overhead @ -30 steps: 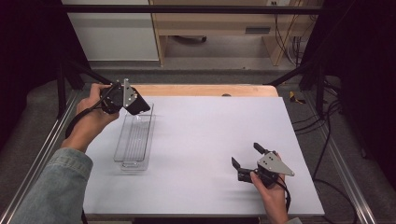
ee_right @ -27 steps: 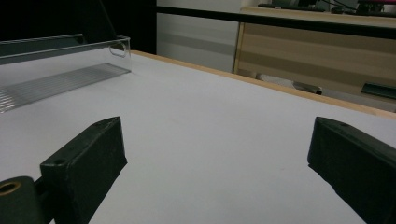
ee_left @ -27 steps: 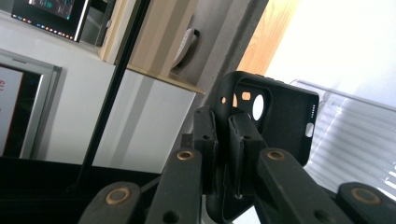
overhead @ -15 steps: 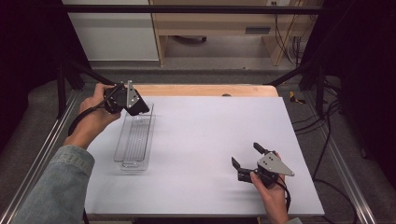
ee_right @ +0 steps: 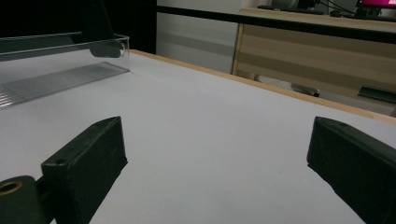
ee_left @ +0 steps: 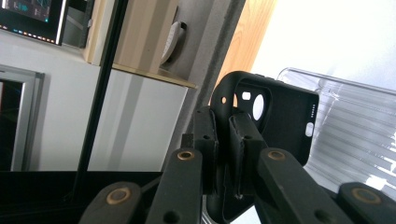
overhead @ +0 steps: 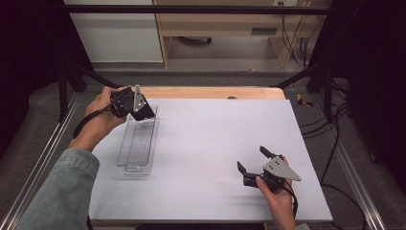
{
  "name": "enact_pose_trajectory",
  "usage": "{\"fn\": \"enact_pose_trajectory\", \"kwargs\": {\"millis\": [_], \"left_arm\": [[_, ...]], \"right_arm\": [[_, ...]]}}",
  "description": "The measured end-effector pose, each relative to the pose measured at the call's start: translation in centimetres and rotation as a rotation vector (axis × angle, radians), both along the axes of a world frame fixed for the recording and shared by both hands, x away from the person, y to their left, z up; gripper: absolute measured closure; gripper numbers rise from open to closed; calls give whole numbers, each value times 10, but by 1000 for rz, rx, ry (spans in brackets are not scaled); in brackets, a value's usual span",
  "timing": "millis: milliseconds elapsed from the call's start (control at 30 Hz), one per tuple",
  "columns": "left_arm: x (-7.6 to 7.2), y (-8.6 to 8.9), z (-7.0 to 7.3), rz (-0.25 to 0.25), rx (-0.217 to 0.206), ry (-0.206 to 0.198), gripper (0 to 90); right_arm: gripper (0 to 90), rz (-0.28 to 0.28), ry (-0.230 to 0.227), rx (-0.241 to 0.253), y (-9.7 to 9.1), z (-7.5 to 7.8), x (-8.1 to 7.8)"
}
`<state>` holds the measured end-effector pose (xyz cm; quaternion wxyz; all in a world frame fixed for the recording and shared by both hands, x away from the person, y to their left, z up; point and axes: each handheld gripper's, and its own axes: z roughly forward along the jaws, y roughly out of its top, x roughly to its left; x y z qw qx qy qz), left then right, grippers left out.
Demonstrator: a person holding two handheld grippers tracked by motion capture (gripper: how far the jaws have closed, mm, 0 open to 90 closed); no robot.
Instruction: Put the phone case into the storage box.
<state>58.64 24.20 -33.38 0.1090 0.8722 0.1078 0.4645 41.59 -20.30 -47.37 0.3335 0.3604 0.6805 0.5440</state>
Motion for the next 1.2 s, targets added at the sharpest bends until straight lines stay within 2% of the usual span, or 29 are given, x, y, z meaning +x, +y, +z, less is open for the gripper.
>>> {"fn": "enact_pose_trajectory", "kwargs": {"millis": [500,733,933,1200], "left_arm": [[-1,2,-2,-13,12,15,828],[1,-1,-4,-16,-1,17,828],[-2,-9,-3,-42,17,15,827],[3,-6,-7,-31,31,29,827]], "right_arm": [[49,-2,-1,-5,1,-1,0],[51,2,5,-9,2,-2,0],[50,-3,4,-4,1,-2,1],[49,-2,7,-9,1,-2,1]]}}
